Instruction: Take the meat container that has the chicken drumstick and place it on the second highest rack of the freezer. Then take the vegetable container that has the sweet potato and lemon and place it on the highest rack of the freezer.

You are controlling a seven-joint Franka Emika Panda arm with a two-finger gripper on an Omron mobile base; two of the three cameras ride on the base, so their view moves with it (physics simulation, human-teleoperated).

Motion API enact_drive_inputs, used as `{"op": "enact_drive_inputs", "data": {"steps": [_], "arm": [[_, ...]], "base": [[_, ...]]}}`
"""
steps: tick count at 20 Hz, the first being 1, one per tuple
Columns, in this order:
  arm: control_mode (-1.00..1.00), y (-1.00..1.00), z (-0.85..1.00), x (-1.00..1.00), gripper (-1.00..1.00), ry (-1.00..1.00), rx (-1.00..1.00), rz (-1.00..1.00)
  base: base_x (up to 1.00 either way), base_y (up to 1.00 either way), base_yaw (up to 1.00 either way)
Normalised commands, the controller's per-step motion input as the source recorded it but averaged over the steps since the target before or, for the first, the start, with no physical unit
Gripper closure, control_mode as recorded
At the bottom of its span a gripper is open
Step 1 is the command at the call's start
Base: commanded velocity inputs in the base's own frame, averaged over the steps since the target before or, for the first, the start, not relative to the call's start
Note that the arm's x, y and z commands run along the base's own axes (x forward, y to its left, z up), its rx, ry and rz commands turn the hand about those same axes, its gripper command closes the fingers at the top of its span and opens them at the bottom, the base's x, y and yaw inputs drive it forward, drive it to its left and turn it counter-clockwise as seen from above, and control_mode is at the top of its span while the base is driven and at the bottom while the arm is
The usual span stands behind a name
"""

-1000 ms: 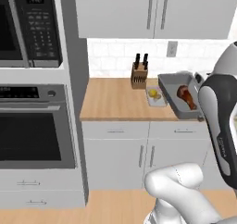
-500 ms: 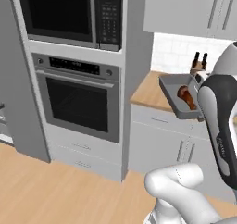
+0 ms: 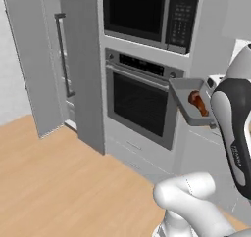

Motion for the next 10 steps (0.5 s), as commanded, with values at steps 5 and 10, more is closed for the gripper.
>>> {"op": "enact_drive_inputs", "data": {"steps": [5,10], "arm": [[1.0,0.0,0.0,0.0,1.0,0.0,0.0,0.0],[1.0,0.0,0.0,0.0,1.0,0.0,0.0,0.0]], "base": [[0.64,0.16,0.47],[0.96,0.29,0.3]]}}
